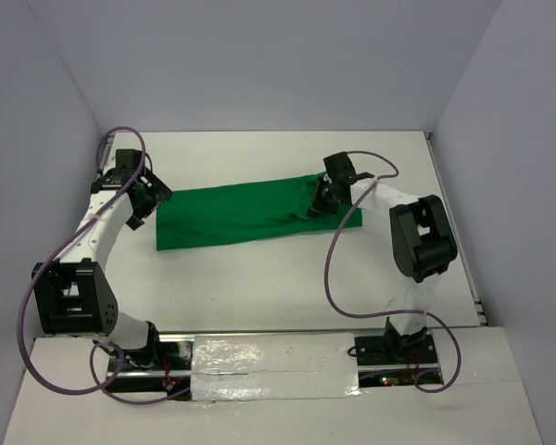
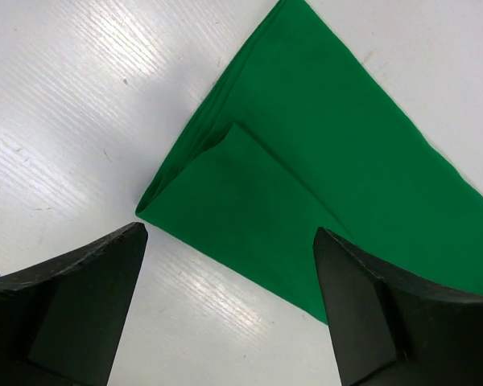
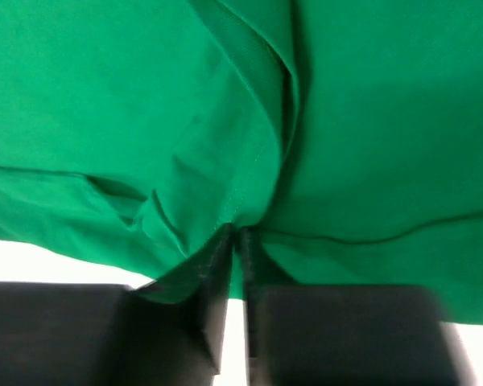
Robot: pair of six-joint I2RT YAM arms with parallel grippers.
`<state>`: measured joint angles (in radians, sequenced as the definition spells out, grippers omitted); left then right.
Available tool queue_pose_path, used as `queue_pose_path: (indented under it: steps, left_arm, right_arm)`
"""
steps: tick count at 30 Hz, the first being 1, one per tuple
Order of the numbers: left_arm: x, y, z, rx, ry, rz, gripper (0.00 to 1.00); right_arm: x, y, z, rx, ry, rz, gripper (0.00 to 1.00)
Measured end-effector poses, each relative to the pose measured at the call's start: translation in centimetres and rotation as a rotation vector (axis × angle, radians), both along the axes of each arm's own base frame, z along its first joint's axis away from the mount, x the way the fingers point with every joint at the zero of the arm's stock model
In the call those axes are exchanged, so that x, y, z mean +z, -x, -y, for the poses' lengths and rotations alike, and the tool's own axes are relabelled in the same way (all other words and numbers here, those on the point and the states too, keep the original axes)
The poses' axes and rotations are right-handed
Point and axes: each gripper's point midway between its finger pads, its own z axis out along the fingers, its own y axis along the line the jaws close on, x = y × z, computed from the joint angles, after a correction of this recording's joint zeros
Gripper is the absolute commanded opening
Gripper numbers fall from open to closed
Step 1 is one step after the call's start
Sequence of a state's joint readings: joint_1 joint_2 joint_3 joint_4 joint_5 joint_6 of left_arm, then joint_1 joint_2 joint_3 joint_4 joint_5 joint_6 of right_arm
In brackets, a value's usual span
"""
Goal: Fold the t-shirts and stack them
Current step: Fold the other side of the tshirt into a rectangle, then rotate the tshirt 90 degrees
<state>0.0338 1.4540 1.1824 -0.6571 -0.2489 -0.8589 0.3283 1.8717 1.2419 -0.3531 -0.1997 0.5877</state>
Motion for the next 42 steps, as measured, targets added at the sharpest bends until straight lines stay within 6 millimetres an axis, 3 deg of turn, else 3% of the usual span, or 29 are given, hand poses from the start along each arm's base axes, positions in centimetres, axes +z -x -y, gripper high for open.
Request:
queue_pose_path:
  steps: [4,9,10,13,14,16,19,21,24,25,26,27,28,29,31,33,35,37,39,40,42]
  left_arm:
    - [0.0,0.0,0.0,0.000,0.000,-0.002,0.98]
    - [-0.1,0.0,0.0,0.000,0.000,-0.004,0.98]
    - [-0.1,0.0,0.0,0.000,0.000,-0.005,0.98]
    - [-0.1,0.0,0.0,-0.002,0.001,-0.005,0.98]
    - [-0.2,0.0,0.1,-0.006,0.005,-0.008,0.99]
    - [-0.5,0.0,0.3,-0.025,0.004,-0.019,0.99]
    - [-1.4,0.0,0.9,-0.056,0.004,-0.049,0.99]
    - [-1.9,0.1,1.5,-0.085,-0.003,-0.072,0.99]
    - [-2.1,-0.4,3.2,-0.137,-0.009,-0.090,0.97]
    - [-2.0,-0.8,3.9,-0.161,-0.018,-0.089,0.97]
    - [-1.9,-1.2,4.7,-0.194,-0.030,-0.088,0.96]
    - [-1.6,-1.9,5.8,-0.230,-0.048,-0.083,0.94]
    - [-1.5,-2.6,6.7,-0.262,-0.063,-0.079,0.94]
    - [-1.3,-3.4,7.5,-0.285,-0.078,-0.079,0.93]
    - [-1.8,-5.7,8.9,-0.322,-0.113,-0.085,0.91]
    - [-3.2,-7.9,9.4,-0.327,-0.144,-0.113,0.91]
    - [-5.7,-9.7,9.2,-0.315,-0.172,-0.156,0.91]
    - [-8.8,-10.1,8.7,-0.305,-0.192,-0.225,0.91]
    - [-11.4,-9.4,8.3,-0.288,-0.185,-0.293,0.91]
    - [-11.0,-9.7,8.1,-0.290,-0.199,-0.289,0.91]
    - [-11.1,-9.5,7.6,-0.284,-0.204,-0.303,0.91]
  right_arm:
    - [1.7,-1.1,-1.1,0.001,-0.020,0.035,0.00]
    - [5.0,-5.2,-4.3,0.025,-0.058,0.128,0.00]
    - [5.1,-6.0,-5.1,0.030,-0.066,0.139,0.05]
    - [4.9,-8.2,-7.7,0.046,-0.091,0.140,0.31]
    - [4.8,-9.1,-8.6,0.053,-0.097,0.142,0.56]
    - [4.3,-10.5,-10.0,0.070,-0.098,0.156,0.85]
    - [3.9,-9.7,-10.0,0.077,-0.070,0.135,0.91]
    - [4.3,-8.6,-9.4,0.075,-0.052,0.133,0.88]
    - [6.4,-6.2,-6.6,0.043,-0.017,0.146,0.69]
    - [7.5,-5.7,-5.4,0.022,-0.011,0.168,0.48]
    - [8.8,-5.0,-4.1,0.002,-0.009,0.197,0.34]
    - [10.5,-3.9,-2.0,-0.045,-0.013,0.228,0.08]
    - [12.0,-3.1,0.0,-0.082,-0.011,0.263,0.00]
    - [13.2,-2.3,1.8,-0.128,-0.024,0.305,0.00]
    - [13.3,-0.3,5.3,-0.222,-0.027,0.339,0.00]
    - [11.0,2.0,7.7,-0.284,-0.023,0.312,0.00]
    - [6.6,4.6,8.7,-0.320,-0.015,0.218,0.00]
    - [1.2,7.5,9.1,-0.340,0.007,0.073,0.00]
    - [-2.5,9.8,9.2,-0.349,0.024,-0.053,0.02]
    - [-3.6,10.4,9.1,-0.355,0.029,-0.097,0.02]
    - [-3.6,8.8,8.5,-0.364,-0.001,-0.096,0.02]
